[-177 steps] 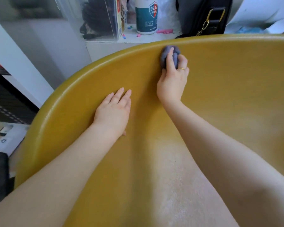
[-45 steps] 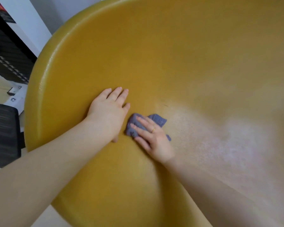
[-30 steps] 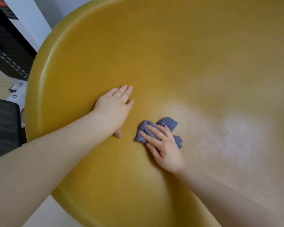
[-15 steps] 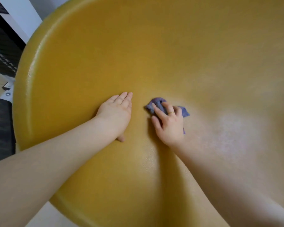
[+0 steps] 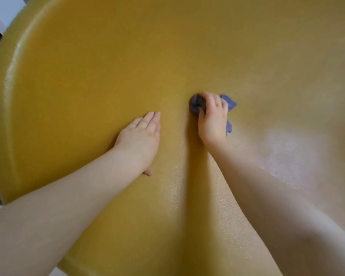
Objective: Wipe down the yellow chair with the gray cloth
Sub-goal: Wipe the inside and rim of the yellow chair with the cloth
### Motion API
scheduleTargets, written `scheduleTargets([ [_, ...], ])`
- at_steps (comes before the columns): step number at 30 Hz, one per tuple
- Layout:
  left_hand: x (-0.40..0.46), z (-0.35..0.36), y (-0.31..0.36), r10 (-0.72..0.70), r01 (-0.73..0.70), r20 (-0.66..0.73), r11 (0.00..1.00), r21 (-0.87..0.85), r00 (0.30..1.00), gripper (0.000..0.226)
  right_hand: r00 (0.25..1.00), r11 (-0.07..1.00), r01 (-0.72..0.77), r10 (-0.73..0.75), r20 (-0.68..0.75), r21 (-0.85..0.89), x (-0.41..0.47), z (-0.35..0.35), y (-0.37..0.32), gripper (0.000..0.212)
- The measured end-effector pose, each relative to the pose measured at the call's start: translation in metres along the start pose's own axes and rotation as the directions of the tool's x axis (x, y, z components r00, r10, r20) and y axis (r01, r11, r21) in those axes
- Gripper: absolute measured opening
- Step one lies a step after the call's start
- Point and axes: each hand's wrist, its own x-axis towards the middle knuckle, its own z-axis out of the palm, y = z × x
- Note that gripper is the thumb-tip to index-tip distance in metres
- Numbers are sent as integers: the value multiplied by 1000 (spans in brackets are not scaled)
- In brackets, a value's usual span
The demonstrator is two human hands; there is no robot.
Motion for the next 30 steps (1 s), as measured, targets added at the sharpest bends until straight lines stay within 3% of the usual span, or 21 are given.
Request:
scheduleTargets([
  [3,2,-3,-1,9,-9,4,1000,-3,1000,120,984,989,147,-145,101,-12,-29,-7,-3,18],
  [8,1,-5,0,25,-25,9,1000,-4,1000,119,858,927,331,-373,354,174,-135,-45,-1,19],
  [11,1,-5,4,67,-67,19,998,11,998,114,706,815,536,-576,413,220,-134,-54,11,24],
  [13,0,-2,5,83,-84,29,996,25,996,113,607,718,680,-665,435,149,-104,-50,26,33],
  [14,-1,1,6,82,-83,30,996,39,996,116,619,701,711,-663,421,60,-86,-46,36,35],
  [15,-2,4,8,76,-78,26,995,54,997,120,681,726,686,-619,392,-44,-67,-43,45,33],
  [18,-3,11,16,40,-40,2,997,58,999,129,916,915,361,-312,252,-180,-33,-45,57,26],
  [20,-4,12,25,20,-20,0,999,40,1000,129,971,966,183,-149,188,-182,-39,-43,46,22],
  [23,0,15,39,2,-1,-19,998,65,1000,126,983,968,141,-112,143,-209,-83,-39,22,21],
  [26,1,17,45,1,3,-53,998,66,999,127,955,967,218,-184,231,-134,-136,-53,11,25],
  [30,1,22,49,164,-164,-66,986,15,984,110,912,920,356,-304,274,-165,-179,-75,10,21],
])
